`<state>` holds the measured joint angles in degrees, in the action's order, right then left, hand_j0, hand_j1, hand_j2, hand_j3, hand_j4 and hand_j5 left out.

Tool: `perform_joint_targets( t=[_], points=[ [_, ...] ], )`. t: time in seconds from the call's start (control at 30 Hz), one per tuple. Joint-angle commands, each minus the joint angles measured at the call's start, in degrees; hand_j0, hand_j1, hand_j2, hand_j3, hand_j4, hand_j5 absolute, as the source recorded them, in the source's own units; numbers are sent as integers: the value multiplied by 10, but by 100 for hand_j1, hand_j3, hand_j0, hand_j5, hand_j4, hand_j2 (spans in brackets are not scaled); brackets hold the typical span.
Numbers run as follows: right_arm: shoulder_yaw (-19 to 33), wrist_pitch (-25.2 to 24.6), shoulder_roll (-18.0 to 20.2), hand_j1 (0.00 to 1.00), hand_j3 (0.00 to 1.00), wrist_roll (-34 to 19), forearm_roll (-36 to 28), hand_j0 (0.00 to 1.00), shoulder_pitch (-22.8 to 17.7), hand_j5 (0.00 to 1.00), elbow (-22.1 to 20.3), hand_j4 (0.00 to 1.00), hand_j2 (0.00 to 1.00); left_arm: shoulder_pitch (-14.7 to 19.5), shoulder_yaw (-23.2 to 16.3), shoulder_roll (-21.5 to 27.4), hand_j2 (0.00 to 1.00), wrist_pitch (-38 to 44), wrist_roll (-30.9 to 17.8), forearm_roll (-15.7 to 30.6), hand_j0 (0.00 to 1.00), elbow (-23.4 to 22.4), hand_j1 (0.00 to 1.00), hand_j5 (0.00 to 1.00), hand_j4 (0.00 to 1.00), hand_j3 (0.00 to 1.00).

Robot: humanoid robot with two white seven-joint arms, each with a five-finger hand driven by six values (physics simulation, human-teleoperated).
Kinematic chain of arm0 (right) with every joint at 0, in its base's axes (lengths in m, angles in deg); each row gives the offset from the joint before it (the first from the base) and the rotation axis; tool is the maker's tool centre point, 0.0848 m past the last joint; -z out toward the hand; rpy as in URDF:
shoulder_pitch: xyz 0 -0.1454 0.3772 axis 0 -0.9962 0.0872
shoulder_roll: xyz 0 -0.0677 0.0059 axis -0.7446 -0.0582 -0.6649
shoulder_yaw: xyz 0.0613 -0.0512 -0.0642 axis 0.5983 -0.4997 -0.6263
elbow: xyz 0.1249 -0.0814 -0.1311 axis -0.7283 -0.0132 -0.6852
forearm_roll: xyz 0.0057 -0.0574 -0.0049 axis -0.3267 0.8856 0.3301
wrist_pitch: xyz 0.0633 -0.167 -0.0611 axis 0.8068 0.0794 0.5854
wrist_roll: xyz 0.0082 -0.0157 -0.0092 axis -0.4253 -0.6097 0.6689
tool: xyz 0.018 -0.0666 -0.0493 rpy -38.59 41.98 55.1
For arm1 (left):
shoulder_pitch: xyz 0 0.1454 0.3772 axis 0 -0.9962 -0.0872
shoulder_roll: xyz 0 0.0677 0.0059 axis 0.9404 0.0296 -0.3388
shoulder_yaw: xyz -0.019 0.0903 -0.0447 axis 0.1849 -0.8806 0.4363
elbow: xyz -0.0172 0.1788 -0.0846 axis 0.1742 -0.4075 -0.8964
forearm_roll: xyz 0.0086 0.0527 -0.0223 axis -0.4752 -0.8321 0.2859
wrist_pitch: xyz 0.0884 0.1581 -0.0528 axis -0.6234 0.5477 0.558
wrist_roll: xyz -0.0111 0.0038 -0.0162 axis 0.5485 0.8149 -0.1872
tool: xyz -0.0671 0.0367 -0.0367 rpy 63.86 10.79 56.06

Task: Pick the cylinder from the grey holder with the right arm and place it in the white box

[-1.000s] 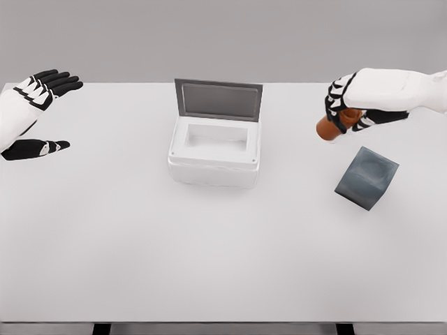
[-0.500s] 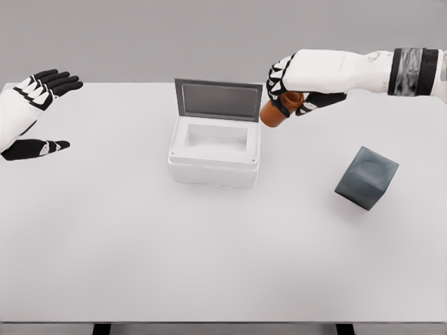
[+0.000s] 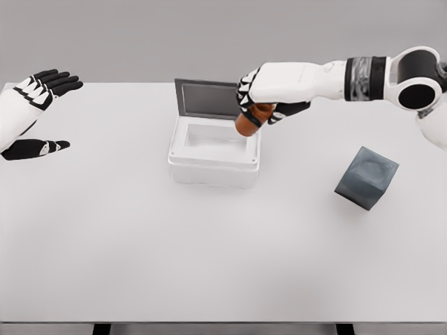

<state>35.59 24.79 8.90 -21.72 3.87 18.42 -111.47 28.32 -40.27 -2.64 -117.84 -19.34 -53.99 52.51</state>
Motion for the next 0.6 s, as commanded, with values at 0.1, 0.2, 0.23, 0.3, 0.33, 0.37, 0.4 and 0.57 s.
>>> perform_joint_targets(
  t=[0.1,0.2,0.23,0.3,0.33,0.37,0.4,0.57],
  points=[
    [-19,-2,-2,18,18,1,8,18,0,18,7,18,18,0,0,1,100,0,0,4,100,0,100,100,100,100],
    [-19,-2,-2,19,19,1,8,19,1,19,7,19,19,0,0,1,100,0,0,4,100,0,100,100,100,100],
    [-19,-2,-3,19,19,1,8,19,1,19,7,19,19,0,0,1,100,0,0,4,100,0,100,100,100,100],
    [-20,-2,-3,19,19,1,8,19,2,19,7,19,19,0,0,1,100,0,0,4,100,0,100,100,100,100],
    [-21,-2,-3,19,19,1,8,19,2,19,6,19,19,0,0,1,100,0,0,4,100,0,100,100,100,100],
    [-21,-2,-3,19,19,1,8,19,2,19,6,19,19,0,0,1,100,0,0,4,100,0,100,100,100,100],
    [-22,-2,-3,19,19,1,8,19,2,19,5,19,19,0,0,1,100,0,0,4,100,0,100,100,100,100],
    [-23,-2,-4,19,19,1,11,19,2,19,5,19,19,0,0,1,100,0,0,4,100,0,100,100,100,100]
  ],
)
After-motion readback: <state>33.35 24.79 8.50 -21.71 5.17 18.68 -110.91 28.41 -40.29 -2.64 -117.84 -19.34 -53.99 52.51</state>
